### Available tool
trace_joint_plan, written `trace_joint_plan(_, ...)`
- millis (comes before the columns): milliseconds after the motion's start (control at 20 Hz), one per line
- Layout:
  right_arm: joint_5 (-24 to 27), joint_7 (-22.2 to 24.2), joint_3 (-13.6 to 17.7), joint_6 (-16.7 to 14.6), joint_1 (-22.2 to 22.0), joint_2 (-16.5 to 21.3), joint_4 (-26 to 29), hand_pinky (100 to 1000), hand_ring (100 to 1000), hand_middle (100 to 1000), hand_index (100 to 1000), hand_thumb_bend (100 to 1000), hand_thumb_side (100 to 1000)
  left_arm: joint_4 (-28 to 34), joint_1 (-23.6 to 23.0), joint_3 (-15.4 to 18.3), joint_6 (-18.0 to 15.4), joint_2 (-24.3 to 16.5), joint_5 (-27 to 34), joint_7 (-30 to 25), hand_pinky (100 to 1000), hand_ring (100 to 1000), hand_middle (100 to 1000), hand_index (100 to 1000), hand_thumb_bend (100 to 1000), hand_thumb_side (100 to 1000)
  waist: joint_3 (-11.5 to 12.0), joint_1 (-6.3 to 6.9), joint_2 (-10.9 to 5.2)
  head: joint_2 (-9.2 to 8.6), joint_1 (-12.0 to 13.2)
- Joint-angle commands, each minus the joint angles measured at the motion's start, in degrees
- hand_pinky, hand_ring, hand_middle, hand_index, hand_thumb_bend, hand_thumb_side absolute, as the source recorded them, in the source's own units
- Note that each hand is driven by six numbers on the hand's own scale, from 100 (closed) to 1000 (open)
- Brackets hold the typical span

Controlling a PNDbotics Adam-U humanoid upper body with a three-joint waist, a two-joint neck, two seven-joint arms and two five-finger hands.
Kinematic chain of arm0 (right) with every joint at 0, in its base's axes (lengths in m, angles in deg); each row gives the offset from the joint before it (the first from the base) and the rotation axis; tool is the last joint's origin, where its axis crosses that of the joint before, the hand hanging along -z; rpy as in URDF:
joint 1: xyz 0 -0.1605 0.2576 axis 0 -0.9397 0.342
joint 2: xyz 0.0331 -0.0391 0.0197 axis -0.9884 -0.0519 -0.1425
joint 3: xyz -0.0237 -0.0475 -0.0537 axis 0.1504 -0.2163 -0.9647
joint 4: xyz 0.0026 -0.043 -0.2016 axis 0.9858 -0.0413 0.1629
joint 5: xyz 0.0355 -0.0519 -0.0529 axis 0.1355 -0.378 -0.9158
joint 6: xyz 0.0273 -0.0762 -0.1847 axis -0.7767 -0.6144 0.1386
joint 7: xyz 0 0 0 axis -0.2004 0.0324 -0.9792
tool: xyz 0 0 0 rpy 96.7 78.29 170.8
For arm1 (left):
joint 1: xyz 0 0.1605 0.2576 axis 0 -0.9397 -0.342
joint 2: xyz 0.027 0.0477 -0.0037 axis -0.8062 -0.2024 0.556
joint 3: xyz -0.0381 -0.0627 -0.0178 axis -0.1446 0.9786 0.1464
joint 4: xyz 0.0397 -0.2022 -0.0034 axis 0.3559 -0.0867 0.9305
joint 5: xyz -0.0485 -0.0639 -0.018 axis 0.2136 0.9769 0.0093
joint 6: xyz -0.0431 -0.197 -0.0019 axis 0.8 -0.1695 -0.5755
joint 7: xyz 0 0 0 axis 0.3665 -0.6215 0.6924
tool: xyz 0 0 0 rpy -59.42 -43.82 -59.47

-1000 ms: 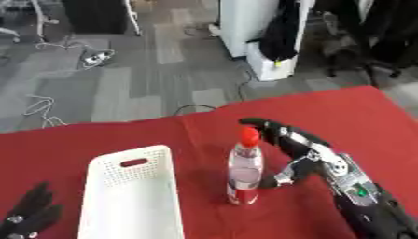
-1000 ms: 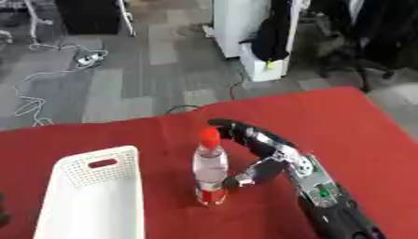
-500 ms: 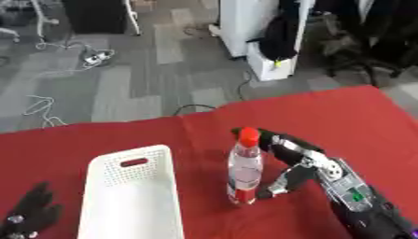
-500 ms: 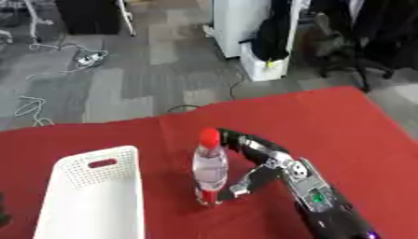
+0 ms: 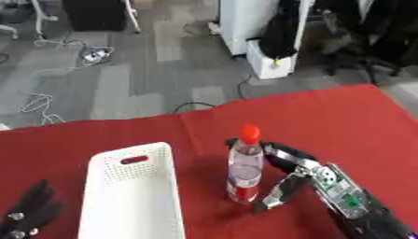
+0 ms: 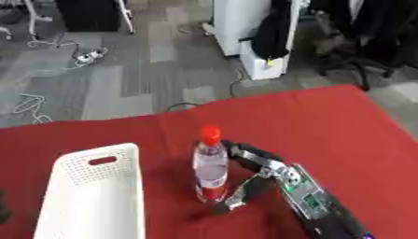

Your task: Pick up objects on the table and place them in the box.

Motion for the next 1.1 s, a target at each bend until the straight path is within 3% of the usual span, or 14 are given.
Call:
trace_joint_plan(50,-0.19,12.77,0.21,-13.25,0.55,1.22,0.69,1000,970,1000,1000,915,301,0.93,0.23,0.07,-0.06,-0.02,0.36,-0.24,854,1000,1000,890,100,571,-0.01,-0.32,-1.44,-0.07,-0.15)
trace_joint_plan(1100,-0.59,12.77,2.54,-11.25,2.17,-2.44,0.54,972,932,1000,1000,929,329,0.95,0.15,0.03,-0.08,0.23,0.45,-0.47,857,1000,1000,890,100,570,0.07,-0.03,-1.26,-1.89,-0.70)
